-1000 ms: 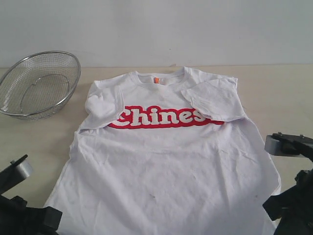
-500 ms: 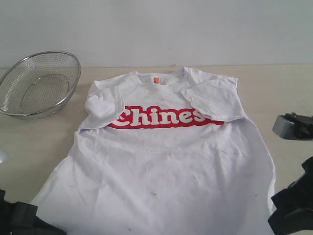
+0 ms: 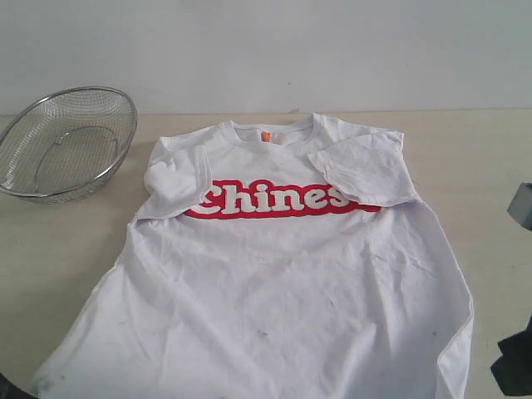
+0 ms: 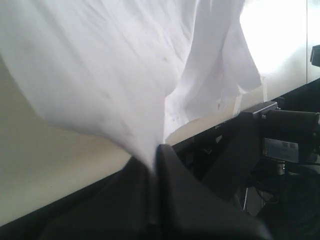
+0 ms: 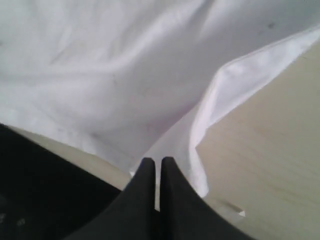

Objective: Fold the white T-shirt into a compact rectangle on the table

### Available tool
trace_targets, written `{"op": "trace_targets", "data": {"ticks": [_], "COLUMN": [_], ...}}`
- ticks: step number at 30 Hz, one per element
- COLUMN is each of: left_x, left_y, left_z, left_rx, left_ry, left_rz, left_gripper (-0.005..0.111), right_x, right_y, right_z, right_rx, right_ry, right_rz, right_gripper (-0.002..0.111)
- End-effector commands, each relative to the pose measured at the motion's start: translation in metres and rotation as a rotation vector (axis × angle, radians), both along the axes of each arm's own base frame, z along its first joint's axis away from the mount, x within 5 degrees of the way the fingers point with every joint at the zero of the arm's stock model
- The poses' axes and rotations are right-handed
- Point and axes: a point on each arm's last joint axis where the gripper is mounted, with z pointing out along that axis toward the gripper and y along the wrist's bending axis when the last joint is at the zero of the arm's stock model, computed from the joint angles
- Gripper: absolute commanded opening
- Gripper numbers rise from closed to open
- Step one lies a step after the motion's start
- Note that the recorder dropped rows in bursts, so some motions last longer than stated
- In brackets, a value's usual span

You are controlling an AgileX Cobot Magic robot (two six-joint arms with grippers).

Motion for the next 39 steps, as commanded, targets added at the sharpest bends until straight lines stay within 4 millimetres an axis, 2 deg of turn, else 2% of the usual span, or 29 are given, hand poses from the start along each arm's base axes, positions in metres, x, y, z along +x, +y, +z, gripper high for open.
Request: {"op": "trace_targets", "data": {"ticks": [1, 3, 6, 7, 8, 12, 24, 31, 39], "left_x": [0.000, 0.001, 0.002, 0.002, 0.002, 0.003, 0.004, 0.004, 0.004], "left_y": [0.001, 0.001, 0.001, 0.001, 0.001, 0.001, 0.001, 0.001, 0.002], "left_z": [-0.002, -0.002, -0.002, -0.002, -0.002, -0.002, -0.002, -0.002, -0.002], "left_rx": [0.013, 0.015, 0.016, 0.018, 0.019, 0.019, 0.021, 0.021, 0.024], "left_ry": [0.017, 0.009, 0.002, 0.000, -0.003, -0.004, -0.014, -0.014, -0.018], "left_rz": [0.003, 0.003, 0.011, 0.011, 0.014, 0.016, 0.026, 0.026, 0.022], "left_gripper": [0.004, 0.004, 0.004, 0.004, 0.004, 0.004, 0.004, 0.004, 0.004], "right_x": [0.012, 0.016, 0.021, 0.023, 0.024, 0.032, 0.046, 0.042, 0.043], "right_y": [-0.004, -0.003, -0.006, -0.007, -0.006, -0.006, -0.004, -0.001, 0.002], "right_z": [-0.008, -0.011, -0.019, -0.022, -0.024, -0.033, -0.060, -0.083, -0.090], "right_rx": [-0.038, -0.028, -0.067, -0.068, -0.065, -0.067, -0.048, -0.017, 0.003], "right_ry": [0.012, 0.022, 0.068, 0.082, 0.096, 0.130, 0.261, 0.348, 0.388], "right_rz": [-0.037, -0.038, -0.057, -0.069, -0.070, -0.074, -0.054, -0.046, -0.036], "right_gripper": [0.012, 0.030, 0.068, 0.076, 0.076, 0.065, 0.066, 0.066, 0.066]}}
